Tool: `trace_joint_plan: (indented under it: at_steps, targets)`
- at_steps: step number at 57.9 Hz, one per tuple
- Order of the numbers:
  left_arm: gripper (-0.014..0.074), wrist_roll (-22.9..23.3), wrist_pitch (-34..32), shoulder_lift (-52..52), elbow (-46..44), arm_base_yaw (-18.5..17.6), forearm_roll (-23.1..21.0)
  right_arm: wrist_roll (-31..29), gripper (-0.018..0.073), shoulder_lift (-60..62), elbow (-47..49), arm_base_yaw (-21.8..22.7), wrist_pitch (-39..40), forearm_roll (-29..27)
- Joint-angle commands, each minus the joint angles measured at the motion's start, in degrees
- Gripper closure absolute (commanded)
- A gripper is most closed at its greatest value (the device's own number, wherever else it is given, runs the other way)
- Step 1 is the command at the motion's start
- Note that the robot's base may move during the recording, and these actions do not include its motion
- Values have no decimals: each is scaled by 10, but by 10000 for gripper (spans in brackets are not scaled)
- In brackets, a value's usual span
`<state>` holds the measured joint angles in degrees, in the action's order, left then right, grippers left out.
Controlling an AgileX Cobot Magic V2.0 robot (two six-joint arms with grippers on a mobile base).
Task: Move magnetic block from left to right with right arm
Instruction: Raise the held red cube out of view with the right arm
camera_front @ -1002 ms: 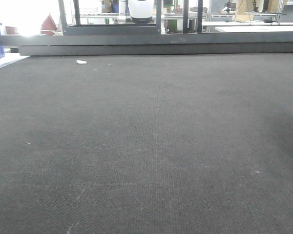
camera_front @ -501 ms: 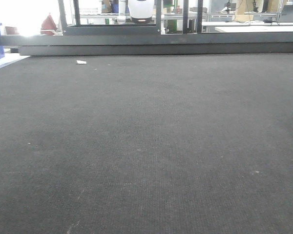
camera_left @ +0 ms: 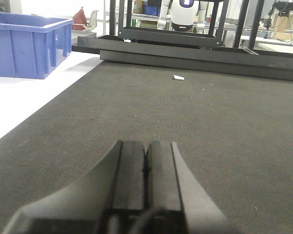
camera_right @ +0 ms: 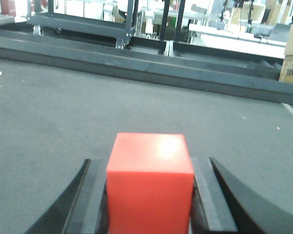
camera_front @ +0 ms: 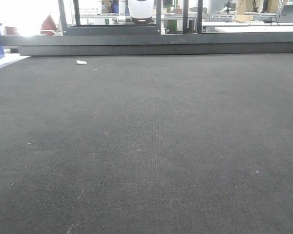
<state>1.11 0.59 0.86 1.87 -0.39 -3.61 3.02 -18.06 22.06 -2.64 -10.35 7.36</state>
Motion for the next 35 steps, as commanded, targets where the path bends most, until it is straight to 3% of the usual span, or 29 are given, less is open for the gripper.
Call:
trace_joint_plan:
  at_steps: [1,35]
  targets:
    - [713,2,-52,6,5,-4,-4,-6,306,-3,16,3,47,9]
    - [713,2,-52,6,5,-4,-4,-6,306,-3,16,3,47,9]
